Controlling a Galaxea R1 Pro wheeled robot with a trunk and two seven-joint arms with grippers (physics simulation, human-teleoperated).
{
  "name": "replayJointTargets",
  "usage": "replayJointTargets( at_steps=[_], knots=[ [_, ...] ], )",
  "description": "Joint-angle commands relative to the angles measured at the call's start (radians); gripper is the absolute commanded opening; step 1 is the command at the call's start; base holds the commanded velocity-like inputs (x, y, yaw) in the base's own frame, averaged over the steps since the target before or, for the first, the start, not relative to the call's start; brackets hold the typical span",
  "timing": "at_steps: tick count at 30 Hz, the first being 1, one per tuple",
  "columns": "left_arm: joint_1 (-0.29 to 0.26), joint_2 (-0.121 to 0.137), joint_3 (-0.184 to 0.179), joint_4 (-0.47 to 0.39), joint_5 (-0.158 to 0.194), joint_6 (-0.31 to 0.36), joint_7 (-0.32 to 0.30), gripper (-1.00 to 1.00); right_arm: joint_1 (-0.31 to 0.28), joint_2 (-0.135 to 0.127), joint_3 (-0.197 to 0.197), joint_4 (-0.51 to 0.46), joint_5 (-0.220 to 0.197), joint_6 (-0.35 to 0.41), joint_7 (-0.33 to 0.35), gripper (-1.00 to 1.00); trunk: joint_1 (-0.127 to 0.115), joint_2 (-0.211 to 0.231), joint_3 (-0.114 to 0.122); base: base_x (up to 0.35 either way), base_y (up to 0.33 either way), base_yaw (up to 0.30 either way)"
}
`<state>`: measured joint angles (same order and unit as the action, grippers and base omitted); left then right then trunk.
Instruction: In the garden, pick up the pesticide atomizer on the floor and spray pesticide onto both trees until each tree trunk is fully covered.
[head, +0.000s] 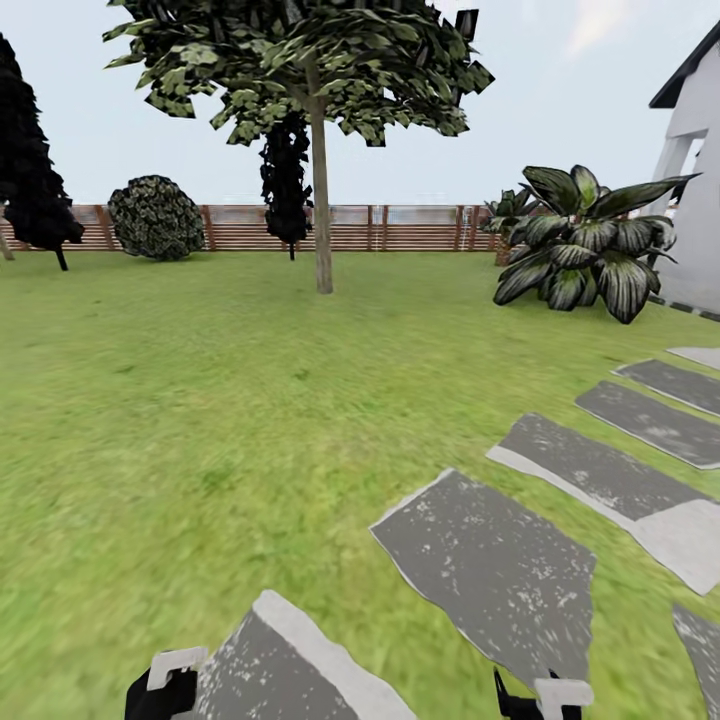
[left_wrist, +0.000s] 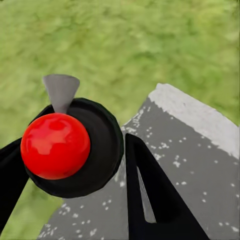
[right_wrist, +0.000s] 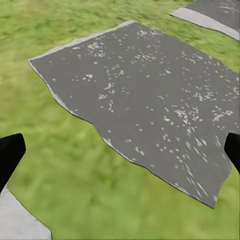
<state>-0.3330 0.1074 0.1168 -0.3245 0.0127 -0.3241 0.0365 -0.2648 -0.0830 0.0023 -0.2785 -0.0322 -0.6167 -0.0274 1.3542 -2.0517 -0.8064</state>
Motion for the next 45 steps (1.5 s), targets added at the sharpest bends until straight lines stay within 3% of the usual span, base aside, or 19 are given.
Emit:
replayJointTargets(
  at_steps=[1, 27, 36, 45],
  knots=[
    [-0.001, 0.000, 0.000, 0.001, 0.001, -0.004, 0.002, -1.00, -0.001, 0.000, 0.001, 0.001, -0.003, -0.003, 0.000, 1.00, 0.000, 0.000, -0.001, 0.337, 0.000, 0.000],
    [0.015, 0.001, 0.000, 0.006, -0.001, -0.003, 0.000, -1.00, -0.001, 0.000, -0.001, -0.002, -0.002, -0.003, -0.001, 1.00, 0.000, 0.000, -0.001, 0.337, 0.000, 0.000],
    [0.018, 0.027, 0.001, 0.006, 0.001, -0.004, 0.002, -1.00, -0.001, 0.000, -0.001, -0.001, -0.003, -0.003, -0.002, 1.00, 0.000, 0.000, -0.001, 0.337, 0.000, 0.000],
    [0.016, 0.024, 0.000, -0.049, 0.001, 0.008, -0.001, -1.00, -0.001, 0.000, -0.001, -0.001, -0.003, -0.002, 0.000, 1.00, 0.000, 0.000, -0.001, 0.337, 0.000, 0.000]
  ],
)
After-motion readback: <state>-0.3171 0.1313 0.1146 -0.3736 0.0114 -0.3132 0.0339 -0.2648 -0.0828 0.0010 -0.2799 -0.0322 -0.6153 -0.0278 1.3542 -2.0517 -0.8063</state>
